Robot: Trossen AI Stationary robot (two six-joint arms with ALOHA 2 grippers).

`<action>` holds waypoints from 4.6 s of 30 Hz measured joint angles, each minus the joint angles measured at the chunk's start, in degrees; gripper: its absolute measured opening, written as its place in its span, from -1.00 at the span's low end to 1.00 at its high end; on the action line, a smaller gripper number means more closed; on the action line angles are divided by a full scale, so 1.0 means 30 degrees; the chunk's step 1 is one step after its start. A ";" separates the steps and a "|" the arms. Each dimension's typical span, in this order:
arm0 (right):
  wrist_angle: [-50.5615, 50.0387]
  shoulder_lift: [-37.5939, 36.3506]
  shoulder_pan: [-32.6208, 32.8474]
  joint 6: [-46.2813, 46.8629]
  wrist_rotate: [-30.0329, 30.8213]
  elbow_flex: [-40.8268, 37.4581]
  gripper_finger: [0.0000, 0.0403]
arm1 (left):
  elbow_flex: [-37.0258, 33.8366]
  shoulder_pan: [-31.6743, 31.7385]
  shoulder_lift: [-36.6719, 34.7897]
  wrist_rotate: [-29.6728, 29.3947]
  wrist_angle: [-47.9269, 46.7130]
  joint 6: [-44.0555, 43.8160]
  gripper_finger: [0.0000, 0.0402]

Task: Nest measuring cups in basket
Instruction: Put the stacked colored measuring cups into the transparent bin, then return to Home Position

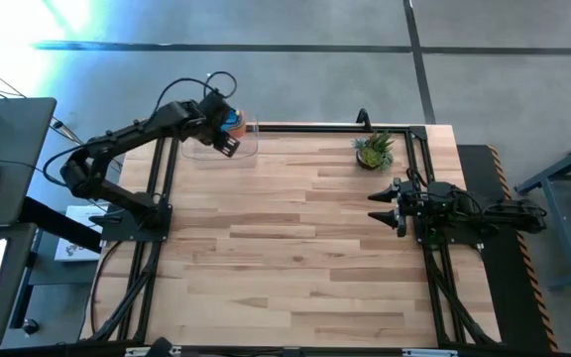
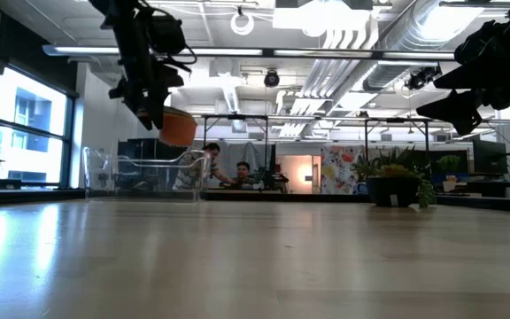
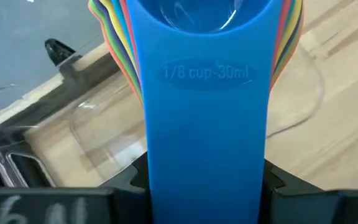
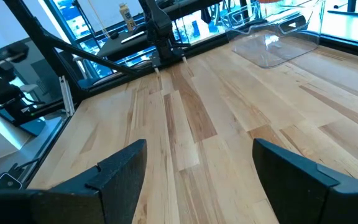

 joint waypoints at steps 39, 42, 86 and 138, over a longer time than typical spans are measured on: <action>-0.0001 0.0000 0.0003 0.0000 -0.0002 0.0000 0.41 | -0.5028 0.2146 0.2774 0.2814 0.5556 0.0760 -0.37; 0.0002 0.0000 -0.0003 0.0000 0.0006 0.0006 0.41 | -0.5028 0.2146 0.2798 0.2782 0.5549 0.0607 -0.30; 0.0001 0.0000 0.0003 0.0000 0.0004 0.0000 0.41 | -1.0266 -0.3832 -1.1248 0.7310 1.3341 0.1086 0.33; -0.0005 0.0000 0.0003 0.0000 -0.0001 0.0000 0.41 | -2.2487 -0.8673 -2.2586 0.4558 1.8005 0.4838 0.33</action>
